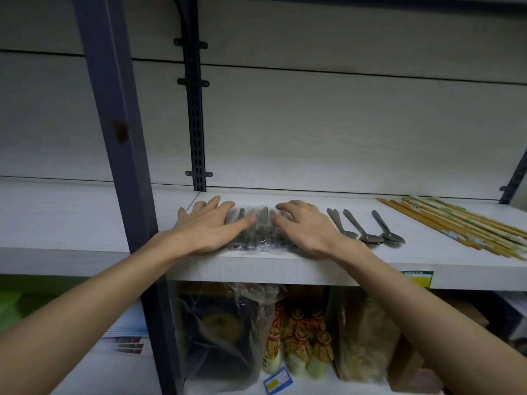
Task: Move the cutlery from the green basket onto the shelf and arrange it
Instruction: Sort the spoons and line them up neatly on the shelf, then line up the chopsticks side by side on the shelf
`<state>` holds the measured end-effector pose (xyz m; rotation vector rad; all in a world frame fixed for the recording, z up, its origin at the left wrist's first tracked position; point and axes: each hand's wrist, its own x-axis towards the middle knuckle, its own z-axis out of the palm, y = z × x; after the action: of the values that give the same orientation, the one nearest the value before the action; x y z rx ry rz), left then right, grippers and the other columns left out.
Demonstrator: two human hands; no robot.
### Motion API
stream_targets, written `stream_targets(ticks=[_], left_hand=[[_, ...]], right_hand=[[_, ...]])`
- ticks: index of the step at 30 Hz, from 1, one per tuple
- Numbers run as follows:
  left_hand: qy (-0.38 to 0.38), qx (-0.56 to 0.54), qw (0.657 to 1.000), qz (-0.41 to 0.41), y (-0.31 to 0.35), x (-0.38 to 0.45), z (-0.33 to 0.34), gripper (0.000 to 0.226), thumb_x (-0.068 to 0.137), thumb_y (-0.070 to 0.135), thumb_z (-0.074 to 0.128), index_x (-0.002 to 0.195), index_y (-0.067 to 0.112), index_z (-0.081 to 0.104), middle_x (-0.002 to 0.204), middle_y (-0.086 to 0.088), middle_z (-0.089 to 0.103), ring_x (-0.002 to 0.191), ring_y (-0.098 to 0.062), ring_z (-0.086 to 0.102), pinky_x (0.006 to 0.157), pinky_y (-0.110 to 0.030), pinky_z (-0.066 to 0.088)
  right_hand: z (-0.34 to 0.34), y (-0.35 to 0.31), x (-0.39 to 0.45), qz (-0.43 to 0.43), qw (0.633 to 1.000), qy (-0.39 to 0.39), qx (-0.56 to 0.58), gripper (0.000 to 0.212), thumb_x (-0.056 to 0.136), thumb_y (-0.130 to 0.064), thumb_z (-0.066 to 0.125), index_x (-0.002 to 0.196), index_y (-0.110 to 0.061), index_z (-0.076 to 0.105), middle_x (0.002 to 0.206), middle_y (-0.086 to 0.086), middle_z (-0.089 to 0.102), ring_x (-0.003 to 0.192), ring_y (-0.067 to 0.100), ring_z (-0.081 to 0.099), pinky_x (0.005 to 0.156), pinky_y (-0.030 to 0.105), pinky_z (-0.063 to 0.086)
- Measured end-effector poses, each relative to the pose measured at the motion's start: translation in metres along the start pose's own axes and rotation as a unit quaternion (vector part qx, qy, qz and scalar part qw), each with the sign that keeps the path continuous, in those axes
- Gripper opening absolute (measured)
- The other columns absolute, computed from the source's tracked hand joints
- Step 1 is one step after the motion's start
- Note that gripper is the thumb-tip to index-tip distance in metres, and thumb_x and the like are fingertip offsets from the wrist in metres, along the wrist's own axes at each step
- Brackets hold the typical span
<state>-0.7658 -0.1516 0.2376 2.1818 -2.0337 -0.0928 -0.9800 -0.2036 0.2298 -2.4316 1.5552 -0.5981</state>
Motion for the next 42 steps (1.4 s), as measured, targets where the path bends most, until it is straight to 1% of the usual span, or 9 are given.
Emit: stream_targets(ticks=[3,6,8,13,19,27,34,38,42], left_hand=[[-0.005,0.040,0.999,-0.003,0.000,-0.007,0.004,0.110,0.068,0.096,0.008,0.159,0.035,0.017,0.169,0.000,0.010,0.154,-0.028,0.012,0.118,-0.062,0.016],[0.006,0.041,0.999,0.000,0.000,-0.002,0.006,0.102,0.076,0.093,0.012,0.158,0.033,0.021,0.167,-0.001,0.016,0.151,-0.029,0.019,0.114,-0.056,0.031],[0.013,0.037,0.999,0.001,0.000,-0.001,0.007,0.098,0.080,0.091,0.014,0.158,0.031,0.022,0.166,-0.002,0.019,0.150,-0.029,0.021,0.113,-0.054,0.032],[0.071,0.031,0.997,0.017,-0.001,-0.006,0.007,0.099,0.080,0.091,0.010,0.161,0.033,0.010,0.169,-0.001,0.006,0.154,-0.030,0.013,0.116,-0.059,0.024],[-0.019,0.063,0.998,0.024,-0.003,0.001,0.010,0.087,0.084,0.086,0.002,0.158,0.042,0.017,0.169,0.005,0.010,0.154,-0.029,0.015,0.117,-0.059,0.023],[-0.009,0.036,0.999,0.009,-0.001,0.004,0.012,0.079,0.096,0.074,0.012,0.160,0.029,0.016,0.168,0.001,0.015,0.152,-0.029,0.019,0.118,-0.056,0.024],[-0.013,0.037,0.999,0.023,0.004,0.001,0.007,0.069,0.100,0.066,0.007,0.161,0.033,0.011,0.169,0.002,0.004,0.155,-0.027,0.007,0.123,-0.056,0.008],[-0.044,0.035,0.998,0.029,0.002,0.004,0.007,0.071,0.098,0.068,0.002,0.160,0.036,0.011,0.169,0.005,0.006,0.155,-0.025,0.007,0.124,-0.053,0.006],[-0.036,0.043,0.998,0.023,0.010,0.005,-0.002,0.071,0.099,0.068,0.002,0.161,0.035,0.010,0.169,0.003,0.003,0.156,-0.026,0.004,0.122,-0.056,0.004]], right_hand=[[0.007,-0.003,-0.014,-0.001,0.999,-0.008,-0.052,0.068,0.093,-0.065,0.035,0.148,-0.027,0.045,0.153,0.006,0.044,0.140,0.031,0.036,0.114,0.052,0.030],[0.008,-0.008,-0.014,0.017,0.998,-0.015,-0.058,0.065,0.096,-0.066,0.037,0.147,-0.028,0.046,0.150,0.007,0.046,0.138,0.033,0.038,0.112,0.051,0.031],[0.008,-0.009,-0.013,0.028,0.998,-0.013,-0.048,0.064,0.095,-0.067,0.037,0.144,-0.028,0.049,0.146,0.007,0.049,0.136,0.034,0.041,0.110,0.050,0.035],[0.002,-0.006,-0.026,0.031,0.996,0.067,-0.051,0.069,0.097,-0.068,0.032,0.144,-0.022,0.050,0.150,0.009,0.047,0.136,0.034,0.042,0.109,0.051,0.039],[0.005,-0.004,-0.034,0.048,0.997,-0.005,-0.055,0.076,0.095,-0.072,0.030,0.146,-0.019,0.047,0.147,0.012,0.048,0.130,0.036,0.048,0.108,0.048,0.041],[0.008,-0.005,-0.027,0.049,0.998,-0.024,-0.032,0.071,0.099,-0.064,0.030,0.144,-0.012,0.046,0.143,0.019,0.050,0.127,0.037,0.050,0.108,0.047,0.039],[0.008,-0.007,-0.017,0.088,0.995,-0.047,-0.015,0.071,0.103,-0.058,0.023,0.143,-0.004,0.046,0.146,0.022,0.048,0.134,0.039,0.044,0.113,0.047,0.033],[0.016,-0.008,-0.013,0.090,0.993,-0.058,-0.048,0.087,0.090,-0.066,0.011,0.148,-0.008,0.042,0.152,0.020,0.042,0.138,0.040,0.039,0.115,0.053,0.030],[0.012,-0.007,-0.003,0.073,0.996,-0.039,-0.034,0.105,0.071,-0.070,-0.002,0.141,-0.009,0.048,0.142,0.022,0.049,0.130,0.041,0.043,0.110,0.053,0.034]])
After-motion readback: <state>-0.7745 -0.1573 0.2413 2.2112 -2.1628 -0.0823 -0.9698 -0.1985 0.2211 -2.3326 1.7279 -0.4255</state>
